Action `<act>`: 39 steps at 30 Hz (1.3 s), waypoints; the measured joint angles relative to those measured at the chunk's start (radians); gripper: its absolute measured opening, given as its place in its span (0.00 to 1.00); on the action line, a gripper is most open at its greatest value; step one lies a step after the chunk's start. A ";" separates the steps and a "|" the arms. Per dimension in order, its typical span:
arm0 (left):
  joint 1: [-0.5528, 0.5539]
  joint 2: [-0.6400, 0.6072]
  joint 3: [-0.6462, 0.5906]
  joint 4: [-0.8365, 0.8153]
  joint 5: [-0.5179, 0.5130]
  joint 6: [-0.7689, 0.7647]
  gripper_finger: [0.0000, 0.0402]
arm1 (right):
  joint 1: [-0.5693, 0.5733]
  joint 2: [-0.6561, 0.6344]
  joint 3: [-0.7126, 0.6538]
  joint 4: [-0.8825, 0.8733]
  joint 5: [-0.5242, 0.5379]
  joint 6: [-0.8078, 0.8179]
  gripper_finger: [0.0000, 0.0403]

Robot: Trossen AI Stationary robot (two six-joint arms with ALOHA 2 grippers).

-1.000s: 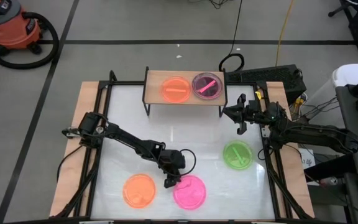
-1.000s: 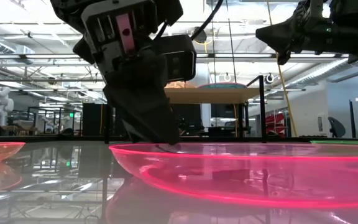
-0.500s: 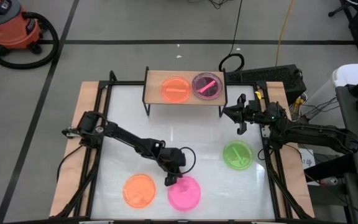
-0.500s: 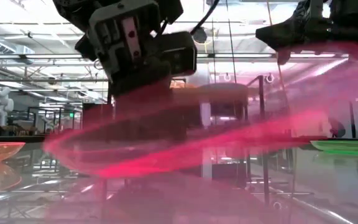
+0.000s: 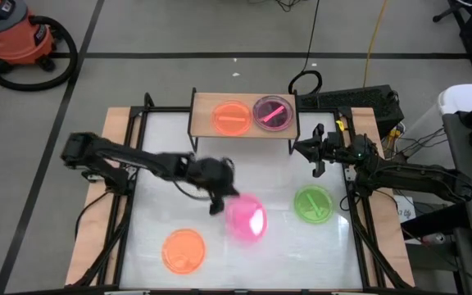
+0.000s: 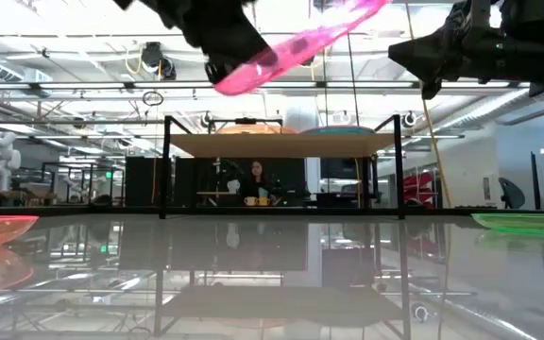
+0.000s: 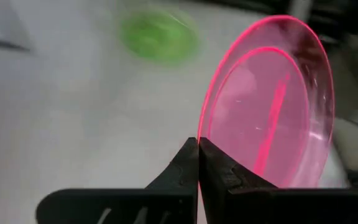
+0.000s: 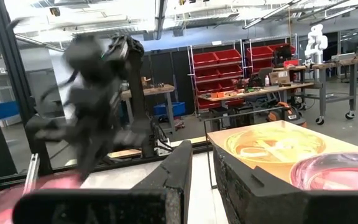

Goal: Place and stack plates onto a shelf
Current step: Stack the pink plate on the orange plate on the shelf

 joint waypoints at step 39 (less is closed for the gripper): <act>0.840 -0.074 0.056 -0.038 0.184 -0.001 0.01 | 0.000 0.040 0.000 0.000 0.027 -0.008 0.12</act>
